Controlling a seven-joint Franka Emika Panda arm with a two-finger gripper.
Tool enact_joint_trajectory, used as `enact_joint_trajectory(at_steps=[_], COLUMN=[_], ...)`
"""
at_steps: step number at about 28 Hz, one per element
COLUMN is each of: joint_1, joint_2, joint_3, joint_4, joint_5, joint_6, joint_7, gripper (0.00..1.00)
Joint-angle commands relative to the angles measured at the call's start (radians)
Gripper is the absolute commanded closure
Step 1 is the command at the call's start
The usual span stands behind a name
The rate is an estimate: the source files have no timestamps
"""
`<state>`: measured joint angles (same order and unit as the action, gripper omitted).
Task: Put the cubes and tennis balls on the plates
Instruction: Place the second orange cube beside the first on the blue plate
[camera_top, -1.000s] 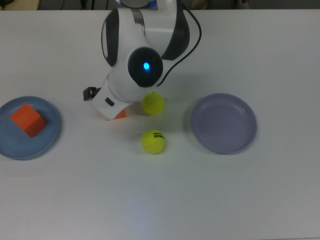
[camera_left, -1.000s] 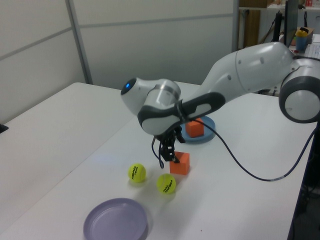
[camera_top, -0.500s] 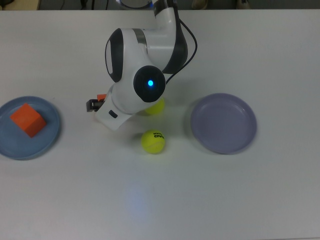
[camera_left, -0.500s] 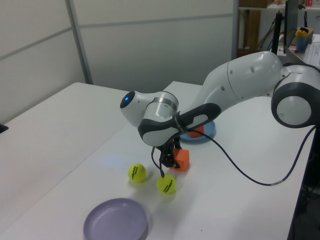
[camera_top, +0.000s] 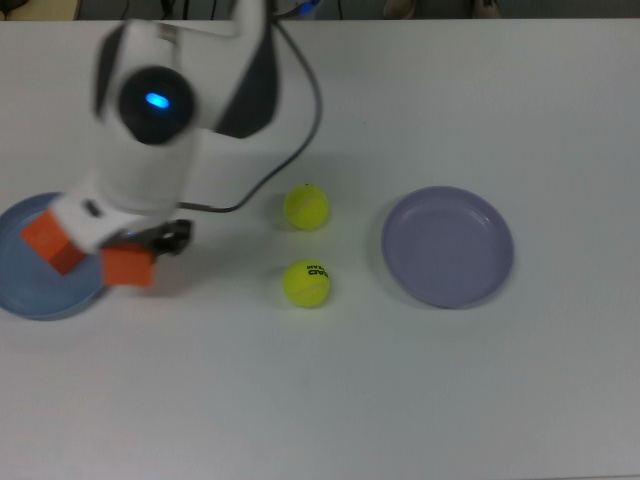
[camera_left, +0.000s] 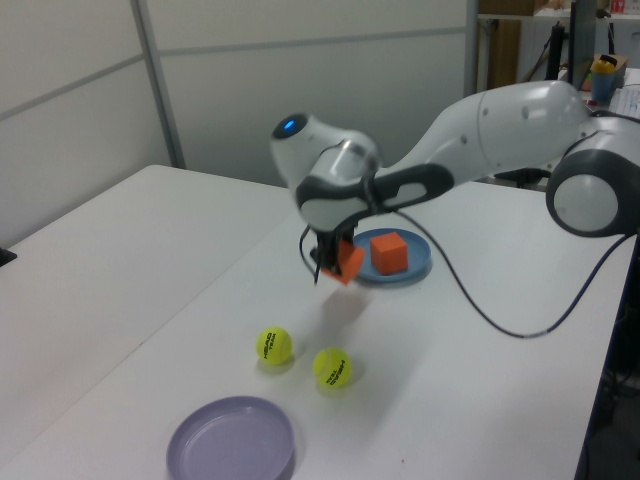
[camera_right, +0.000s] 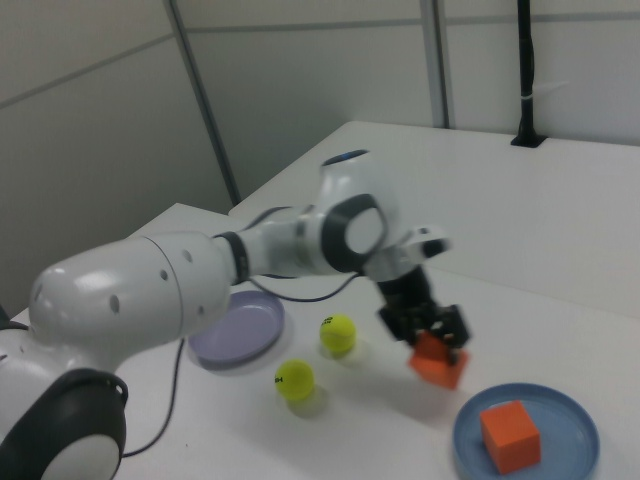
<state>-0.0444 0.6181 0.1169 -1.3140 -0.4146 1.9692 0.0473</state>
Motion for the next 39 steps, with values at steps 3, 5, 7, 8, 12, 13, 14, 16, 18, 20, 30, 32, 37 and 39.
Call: enact_joint_trajectory(at_steps=[3,5,7,8,12,13,14,16,18,20,30,32,37,39], joint_1=[-0.109,-0.121,-0.123,-0.121,-0.120,-0.120,-0.118,-0.115,-0.112,-0.112,-0.040,-0.017,0.087,0.136], joint_2=[0.024,0.037,0.043,0.045,0.043,0.043,0.043,0.041,0.038,0.031,-0.052,-0.057,-0.058,-0.058], joint_3=[-0.006,-0.014,-0.028,-0.048,-0.065,-0.065,-0.065,-0.065,-0.063,-0.059,-0.023,-0.008,0.015,0.015], joint_4=[-0.031,-0.036,-0.036,-0.037,-0.048,-0.050,-0.050,-0.050,-0.045,-0.041,-0.042,-0.042,-0.048,-0.050], joint_5=[0.017,0.013,0.011,0.010,-0.006,-0.003,0.002,0.005,0.017,0.025,0.149,0.161,0.151,0.149], joint_6=[0.284,0.313,0.324,0.324,0.324,0.324,0.324,0.324,0.324,0.323,0.313,0.315,0.312,0.300], joint_7=[-0.001,-0.004,-0.006,-0.009,-0.012,-0.010,-0.006,0.000,0.008,0.013,0.034,0.046,0.077,0.111], gripper=[1.00,1.00,1.00,1.00,0.86,0.68,0.39,0.01,0.00,0.00,0.00,0.00,0.00,0.00])
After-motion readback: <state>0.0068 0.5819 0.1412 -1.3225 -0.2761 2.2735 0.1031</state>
